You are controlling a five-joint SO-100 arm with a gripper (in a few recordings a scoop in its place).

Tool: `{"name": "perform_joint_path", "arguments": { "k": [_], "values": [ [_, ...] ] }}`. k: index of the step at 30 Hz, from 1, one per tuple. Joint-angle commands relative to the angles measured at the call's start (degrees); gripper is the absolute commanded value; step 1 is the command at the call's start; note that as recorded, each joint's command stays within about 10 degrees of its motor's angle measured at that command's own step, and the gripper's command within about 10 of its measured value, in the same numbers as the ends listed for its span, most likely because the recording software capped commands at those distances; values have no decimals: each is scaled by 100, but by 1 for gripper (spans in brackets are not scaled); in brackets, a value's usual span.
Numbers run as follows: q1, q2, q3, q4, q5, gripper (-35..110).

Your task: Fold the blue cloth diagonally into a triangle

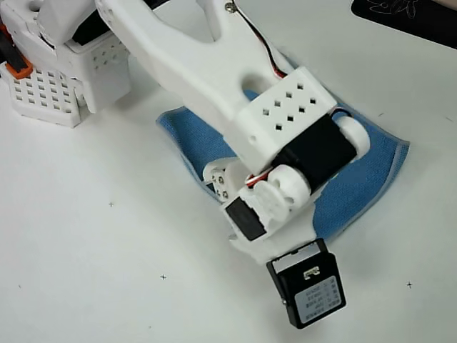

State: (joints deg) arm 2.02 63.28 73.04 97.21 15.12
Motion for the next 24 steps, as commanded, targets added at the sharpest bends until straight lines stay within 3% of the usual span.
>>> {"name": "perform_joint_path", "arguments": {
  "k": [1,10,17,24],
  "values": [
    [9,659,-97,0,79,36],
    [-431,-835,-1782,378,-35,36],
    [-475,-870,-3067,387,-211,36],
    [-589,-984,-3270,387,-185,36]
  ]
}}
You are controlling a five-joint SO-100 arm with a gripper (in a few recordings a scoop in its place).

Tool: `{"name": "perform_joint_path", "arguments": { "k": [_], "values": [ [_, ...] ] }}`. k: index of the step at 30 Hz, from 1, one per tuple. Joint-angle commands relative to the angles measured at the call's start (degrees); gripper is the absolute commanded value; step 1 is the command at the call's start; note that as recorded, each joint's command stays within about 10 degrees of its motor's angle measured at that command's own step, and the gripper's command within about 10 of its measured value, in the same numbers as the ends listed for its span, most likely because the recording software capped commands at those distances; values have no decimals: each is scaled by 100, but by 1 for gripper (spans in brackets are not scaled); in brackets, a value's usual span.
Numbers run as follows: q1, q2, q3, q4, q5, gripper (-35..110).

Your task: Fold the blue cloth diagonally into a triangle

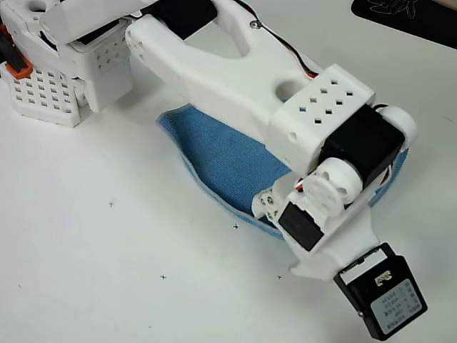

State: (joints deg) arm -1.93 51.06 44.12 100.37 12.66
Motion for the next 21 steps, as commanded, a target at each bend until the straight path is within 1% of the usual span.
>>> {"name": "perform_joint_path", "arguments": {
  "k": [1,11,21],
  "values": [
    [-237,237,-404,70,79,36],
    [-536,158,-747,70,211,36],
    [-527,79,-387,70,334,36]
  ]
}}
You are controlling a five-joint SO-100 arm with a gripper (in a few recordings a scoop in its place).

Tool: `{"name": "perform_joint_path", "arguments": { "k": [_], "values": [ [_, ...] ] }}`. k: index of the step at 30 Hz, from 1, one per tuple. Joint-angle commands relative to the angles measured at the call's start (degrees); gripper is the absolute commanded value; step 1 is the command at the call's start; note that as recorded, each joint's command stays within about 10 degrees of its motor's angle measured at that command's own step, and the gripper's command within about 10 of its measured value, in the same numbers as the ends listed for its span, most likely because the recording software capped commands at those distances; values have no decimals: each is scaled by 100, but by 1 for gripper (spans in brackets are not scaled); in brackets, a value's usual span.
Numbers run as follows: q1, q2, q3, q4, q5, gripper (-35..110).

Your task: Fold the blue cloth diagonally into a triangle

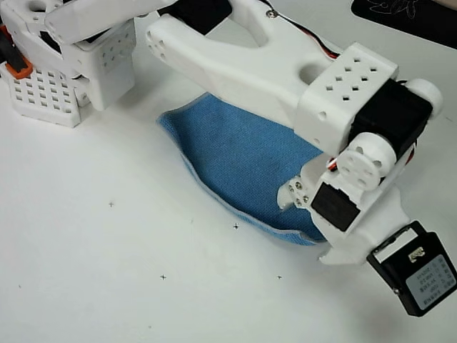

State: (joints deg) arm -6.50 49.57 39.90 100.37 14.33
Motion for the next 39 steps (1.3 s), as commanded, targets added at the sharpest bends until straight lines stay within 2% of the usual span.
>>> {"name": "perform_joint_path", "arguments": {
  "k": [1,5,16,39],
  "values": [
    [-70,229,105,70,176,36],
    [-105,176,79,62,185,31],
    [-70,167,44,62,123,1],
    [-378,938,738,158,18,0]
  ]
}}
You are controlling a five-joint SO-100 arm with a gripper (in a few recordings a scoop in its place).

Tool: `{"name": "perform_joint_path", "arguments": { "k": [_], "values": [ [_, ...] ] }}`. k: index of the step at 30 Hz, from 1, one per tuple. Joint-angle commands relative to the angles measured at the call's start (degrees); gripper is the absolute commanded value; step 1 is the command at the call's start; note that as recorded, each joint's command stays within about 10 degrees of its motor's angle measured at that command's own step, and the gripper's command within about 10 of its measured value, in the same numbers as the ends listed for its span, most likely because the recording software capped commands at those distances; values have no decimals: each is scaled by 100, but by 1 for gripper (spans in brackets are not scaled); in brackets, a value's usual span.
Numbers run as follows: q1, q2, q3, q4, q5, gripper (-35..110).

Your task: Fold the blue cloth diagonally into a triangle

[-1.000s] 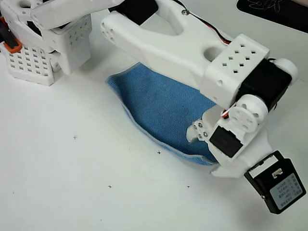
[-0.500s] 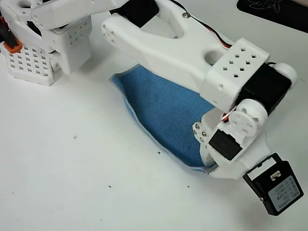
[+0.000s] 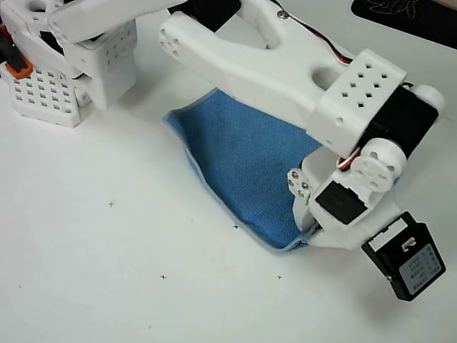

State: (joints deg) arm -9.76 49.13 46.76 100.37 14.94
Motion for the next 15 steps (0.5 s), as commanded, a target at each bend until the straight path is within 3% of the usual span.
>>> {"name": "perform_joint_path", "arguments": {
  "k": [1,15],
  "values": [
    [-9,1000,88,158,-97,0],
    [70,1185,246,211,-633,0]
  ]
}}
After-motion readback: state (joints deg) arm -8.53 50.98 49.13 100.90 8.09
